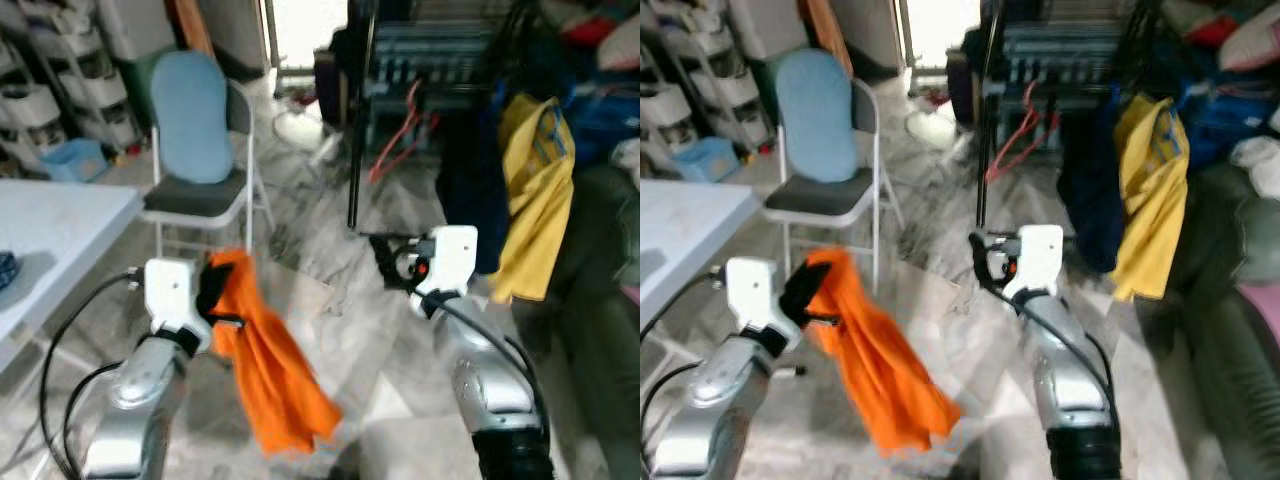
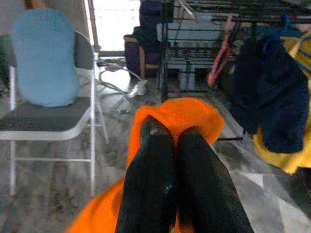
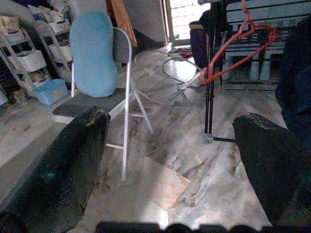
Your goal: Hang hanger
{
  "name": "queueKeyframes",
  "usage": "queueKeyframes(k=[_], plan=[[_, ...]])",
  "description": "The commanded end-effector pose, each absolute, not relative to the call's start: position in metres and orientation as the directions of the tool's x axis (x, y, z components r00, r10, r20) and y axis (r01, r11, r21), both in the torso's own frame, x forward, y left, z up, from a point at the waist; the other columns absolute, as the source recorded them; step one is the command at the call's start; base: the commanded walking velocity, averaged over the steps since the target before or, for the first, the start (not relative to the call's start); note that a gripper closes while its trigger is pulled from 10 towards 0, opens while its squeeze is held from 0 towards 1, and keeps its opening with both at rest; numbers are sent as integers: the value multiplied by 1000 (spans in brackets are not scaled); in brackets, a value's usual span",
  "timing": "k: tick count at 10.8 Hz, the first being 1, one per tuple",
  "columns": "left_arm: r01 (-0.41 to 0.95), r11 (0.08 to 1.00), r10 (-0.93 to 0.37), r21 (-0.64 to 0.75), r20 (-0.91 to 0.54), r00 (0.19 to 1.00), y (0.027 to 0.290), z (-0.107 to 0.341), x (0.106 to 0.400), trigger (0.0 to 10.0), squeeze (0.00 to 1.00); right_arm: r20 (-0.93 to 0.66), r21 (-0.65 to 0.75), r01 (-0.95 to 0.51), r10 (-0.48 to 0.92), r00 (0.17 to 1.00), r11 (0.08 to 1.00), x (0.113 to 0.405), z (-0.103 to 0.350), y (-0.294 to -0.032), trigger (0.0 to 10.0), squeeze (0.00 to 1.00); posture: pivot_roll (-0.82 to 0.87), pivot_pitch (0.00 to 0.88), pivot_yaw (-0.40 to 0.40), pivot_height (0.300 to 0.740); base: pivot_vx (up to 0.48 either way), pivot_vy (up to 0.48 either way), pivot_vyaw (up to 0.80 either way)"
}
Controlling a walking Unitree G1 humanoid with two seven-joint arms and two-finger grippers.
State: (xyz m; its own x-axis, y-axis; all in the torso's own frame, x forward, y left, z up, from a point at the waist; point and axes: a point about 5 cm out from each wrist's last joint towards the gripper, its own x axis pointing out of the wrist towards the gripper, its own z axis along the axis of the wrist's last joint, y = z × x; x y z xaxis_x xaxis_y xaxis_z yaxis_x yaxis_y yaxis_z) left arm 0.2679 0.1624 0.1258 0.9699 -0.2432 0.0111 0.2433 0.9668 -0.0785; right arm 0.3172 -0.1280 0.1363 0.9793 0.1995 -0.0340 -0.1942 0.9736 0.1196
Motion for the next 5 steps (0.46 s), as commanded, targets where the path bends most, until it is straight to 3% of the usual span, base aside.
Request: queueKeyframes(k=[1, 5], plan=[[258, 963, -257, -74, 16, 966, 160, 127, 267, 10000, 0, -28, 120, -181, 186, 982, 976, 317, 138, -133, 10000, 0, -26, 6, 47, 740, 0, 420, 0], [279, 957, -280, -77, -11, 960, 153, 120, 260, 10000, 0, -29, 118, -180, 185, 982, 976, 317, 138, -133, 10000, 0, -34, 12, 42, 740, 0, 423, 0]])
